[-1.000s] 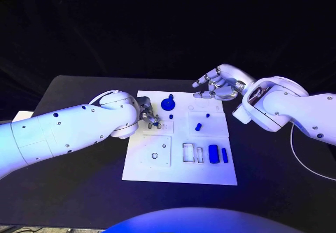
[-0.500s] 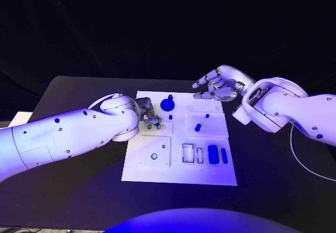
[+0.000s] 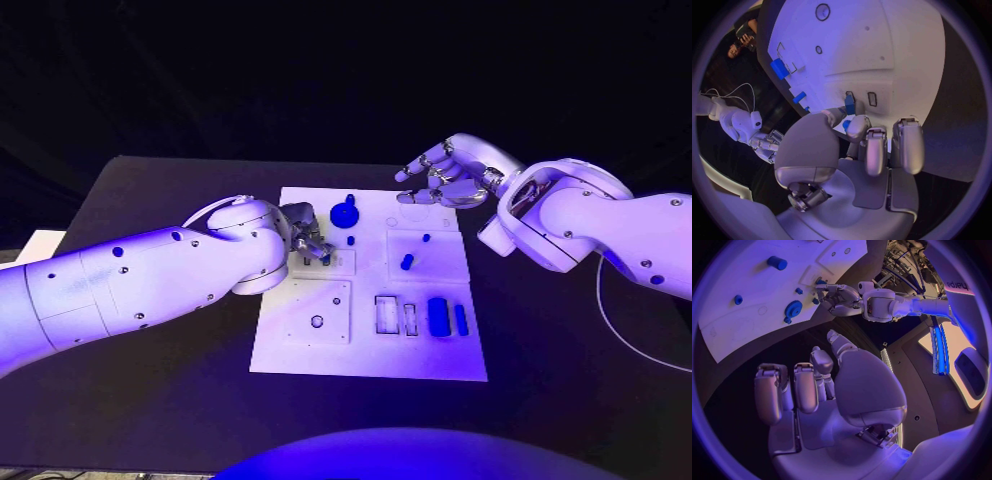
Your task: Assemble the parts on the task board
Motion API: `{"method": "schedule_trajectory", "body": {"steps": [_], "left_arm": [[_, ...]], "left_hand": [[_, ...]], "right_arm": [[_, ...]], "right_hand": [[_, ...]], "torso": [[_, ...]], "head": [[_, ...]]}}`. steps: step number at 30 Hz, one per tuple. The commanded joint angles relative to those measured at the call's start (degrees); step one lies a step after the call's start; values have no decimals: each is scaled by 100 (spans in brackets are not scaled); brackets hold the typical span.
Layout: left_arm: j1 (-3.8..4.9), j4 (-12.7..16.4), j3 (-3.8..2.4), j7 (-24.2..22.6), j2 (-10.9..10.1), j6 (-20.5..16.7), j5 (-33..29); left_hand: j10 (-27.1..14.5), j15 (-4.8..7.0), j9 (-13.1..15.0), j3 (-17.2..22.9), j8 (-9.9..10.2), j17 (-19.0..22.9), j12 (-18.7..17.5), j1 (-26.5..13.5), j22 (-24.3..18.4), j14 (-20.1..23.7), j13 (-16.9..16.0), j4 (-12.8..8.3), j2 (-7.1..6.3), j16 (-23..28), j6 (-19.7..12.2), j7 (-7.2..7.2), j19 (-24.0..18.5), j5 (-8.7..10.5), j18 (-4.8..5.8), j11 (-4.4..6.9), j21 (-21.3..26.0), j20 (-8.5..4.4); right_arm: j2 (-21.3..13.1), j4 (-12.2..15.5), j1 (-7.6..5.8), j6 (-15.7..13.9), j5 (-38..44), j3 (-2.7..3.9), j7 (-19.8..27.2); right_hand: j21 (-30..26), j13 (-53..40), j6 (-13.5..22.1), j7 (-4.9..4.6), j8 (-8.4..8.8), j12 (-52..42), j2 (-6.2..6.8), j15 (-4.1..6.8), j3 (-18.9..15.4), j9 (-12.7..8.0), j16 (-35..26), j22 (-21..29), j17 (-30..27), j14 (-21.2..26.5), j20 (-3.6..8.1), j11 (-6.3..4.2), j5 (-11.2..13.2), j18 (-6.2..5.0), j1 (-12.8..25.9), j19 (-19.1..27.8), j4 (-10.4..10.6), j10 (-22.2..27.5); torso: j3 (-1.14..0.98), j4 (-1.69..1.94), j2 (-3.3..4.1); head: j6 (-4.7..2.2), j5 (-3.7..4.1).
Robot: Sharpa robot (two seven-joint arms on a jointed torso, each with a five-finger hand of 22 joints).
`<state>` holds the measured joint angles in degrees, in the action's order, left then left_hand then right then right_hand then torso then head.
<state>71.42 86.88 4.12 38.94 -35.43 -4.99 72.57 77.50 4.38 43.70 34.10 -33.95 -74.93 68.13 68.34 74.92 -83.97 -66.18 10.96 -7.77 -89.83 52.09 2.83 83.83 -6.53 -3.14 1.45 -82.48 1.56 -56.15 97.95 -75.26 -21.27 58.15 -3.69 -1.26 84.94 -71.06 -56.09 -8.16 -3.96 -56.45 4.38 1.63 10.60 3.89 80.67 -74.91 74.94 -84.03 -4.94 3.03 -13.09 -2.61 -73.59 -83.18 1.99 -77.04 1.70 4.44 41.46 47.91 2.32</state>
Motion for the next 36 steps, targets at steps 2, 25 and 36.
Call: {"method": "schedule_trajectory", "body": {"steps": [2,25,36], "left_arm": [[-14,-20,5,-49,20,3,8],[-56,29,4,17,10,634,379],[-68,52,3,22,-11,681,272]], "left_hand": [[42,31,5,785,-24,-1507,30,1,558,-603,-8,-757,70,-17,5,-33,102,-2,66,13,-35,18],[35,33,24,788,-35,-1507,9,-36,521,-603,17,-749,47,-17,3,-38,81,7,56,16,-4,15],[35,33,25,789,-36,-1507,9,-37,524,-603,17,-750,46,-17,4,-39,83,7,57,17,-7,14]], "right_arm": [[7,-2,6,74,6,-1,49],[18,-45,13,212,-57,-1,61],[27,-59,24,235,-62,-1,66]], "right_hand": [[-4,9,-33,-7,-2,-11,-25,-36,-26,8,-15,-369,355,-352,2,-1,-38,-2,40,-24,17,-31],[-6,12,-33,-8,-1,-10,-33,-36,-31,8,-15,-364,356,-352,2,-1,-42,-3,47,-22,25,-30],[-6,12,-33,-8,-1,-10,-33,-36,-31,8,-15,-364,356,-352,2,-1,-42,-3,47,-22,25,-30]], "torso": [[1,1,2],[3,6,-4],[1,5,-2]], "head": [[2,12],[18,-13],[20,-22]]}}
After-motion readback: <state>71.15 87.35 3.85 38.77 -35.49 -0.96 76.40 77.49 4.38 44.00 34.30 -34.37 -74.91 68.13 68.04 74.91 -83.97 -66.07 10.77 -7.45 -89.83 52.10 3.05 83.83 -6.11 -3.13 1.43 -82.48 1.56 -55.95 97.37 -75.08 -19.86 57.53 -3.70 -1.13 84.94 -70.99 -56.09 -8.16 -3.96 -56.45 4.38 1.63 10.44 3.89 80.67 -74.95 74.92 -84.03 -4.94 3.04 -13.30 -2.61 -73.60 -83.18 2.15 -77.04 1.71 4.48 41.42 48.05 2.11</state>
